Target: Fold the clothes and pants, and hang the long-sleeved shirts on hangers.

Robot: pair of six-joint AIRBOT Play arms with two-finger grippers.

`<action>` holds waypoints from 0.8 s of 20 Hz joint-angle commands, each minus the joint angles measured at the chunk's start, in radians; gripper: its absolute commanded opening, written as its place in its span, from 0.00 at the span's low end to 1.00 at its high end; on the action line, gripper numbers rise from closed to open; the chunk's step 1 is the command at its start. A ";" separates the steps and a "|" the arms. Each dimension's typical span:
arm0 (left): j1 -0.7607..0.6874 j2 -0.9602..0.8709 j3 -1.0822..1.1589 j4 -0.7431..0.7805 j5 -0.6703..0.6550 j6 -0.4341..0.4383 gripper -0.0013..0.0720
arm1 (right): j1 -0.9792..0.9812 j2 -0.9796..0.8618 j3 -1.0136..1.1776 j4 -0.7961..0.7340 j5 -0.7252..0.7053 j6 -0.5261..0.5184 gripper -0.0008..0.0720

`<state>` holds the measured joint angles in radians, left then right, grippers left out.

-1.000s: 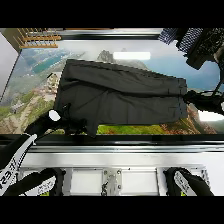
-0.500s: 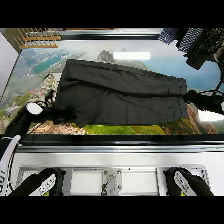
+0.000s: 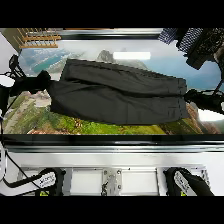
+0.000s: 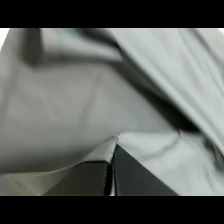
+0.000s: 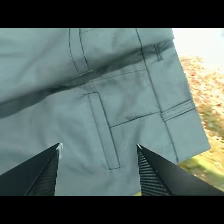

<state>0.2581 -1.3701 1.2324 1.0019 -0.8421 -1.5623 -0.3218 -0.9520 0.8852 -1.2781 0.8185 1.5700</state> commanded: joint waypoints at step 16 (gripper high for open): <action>0.091 -0.073 -0.249 0.151 0.017 -0.046 0.86 | -0.001 0.000 -0.001 -0.001 0.002 -0.003 0.71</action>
<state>0.3794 -1.4128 1.0039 1.1423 -0.8555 -1.6516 -0.3218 -0.9520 0.8848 -1.2793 0.8173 1.5661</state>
